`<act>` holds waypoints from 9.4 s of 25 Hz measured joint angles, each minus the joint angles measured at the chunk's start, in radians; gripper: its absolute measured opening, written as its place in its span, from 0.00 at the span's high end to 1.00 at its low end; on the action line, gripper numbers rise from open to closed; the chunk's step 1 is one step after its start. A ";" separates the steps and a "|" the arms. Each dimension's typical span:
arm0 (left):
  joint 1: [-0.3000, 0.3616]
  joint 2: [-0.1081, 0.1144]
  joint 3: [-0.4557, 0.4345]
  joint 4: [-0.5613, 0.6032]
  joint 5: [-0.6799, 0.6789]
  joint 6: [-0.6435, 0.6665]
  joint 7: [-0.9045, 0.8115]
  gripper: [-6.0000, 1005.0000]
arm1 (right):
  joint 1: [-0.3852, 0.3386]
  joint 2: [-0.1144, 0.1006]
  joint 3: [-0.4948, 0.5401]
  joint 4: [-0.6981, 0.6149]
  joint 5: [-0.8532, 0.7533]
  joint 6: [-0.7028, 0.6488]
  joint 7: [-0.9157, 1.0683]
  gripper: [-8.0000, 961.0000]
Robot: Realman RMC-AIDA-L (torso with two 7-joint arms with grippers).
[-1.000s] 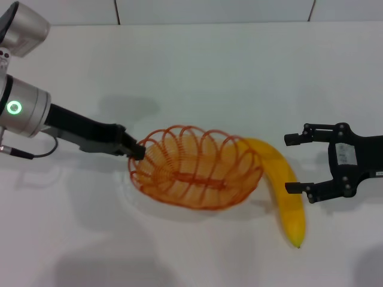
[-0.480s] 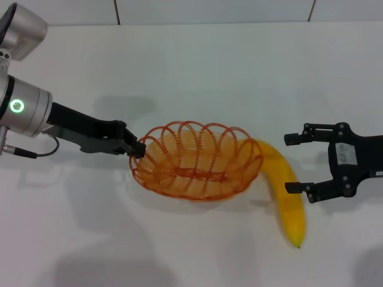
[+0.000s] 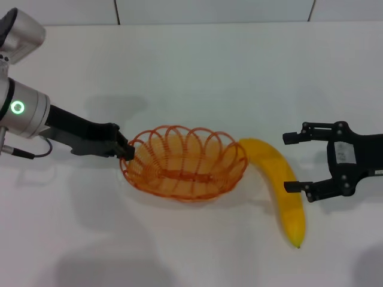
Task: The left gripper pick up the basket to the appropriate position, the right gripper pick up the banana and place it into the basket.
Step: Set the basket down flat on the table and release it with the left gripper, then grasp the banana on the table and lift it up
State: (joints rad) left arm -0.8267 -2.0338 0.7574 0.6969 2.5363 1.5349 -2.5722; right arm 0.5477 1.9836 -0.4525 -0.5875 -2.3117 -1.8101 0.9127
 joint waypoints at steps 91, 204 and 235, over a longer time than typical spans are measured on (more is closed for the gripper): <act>0.331 0.000 -0.016 0.091 -0.352 0.173 1.318 0.20 | -0.051 -0.012 0.080 -0.006 0.089 -0.022 0.039 0.08; 0.340 0.000 -0.170 -0.103 -0.421 0.103 1.532 0.20 | 0.100 0.038 -0.677 -0.351 -0.133 0.281 0.990 0.08; 0.345 0.000 -0.171 -0.103 -0.421 0.103 1.531 0.20 | 0.098 0.032 -0.587 -0.465 -0.146 0.233 1.045 0.08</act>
State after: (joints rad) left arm -0.4816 -2.0339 0.5862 0.5936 2.1154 1.6382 -1.0415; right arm 0.6459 2.0160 -1.0399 -1.0526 -2.4575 -1.5767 1.9574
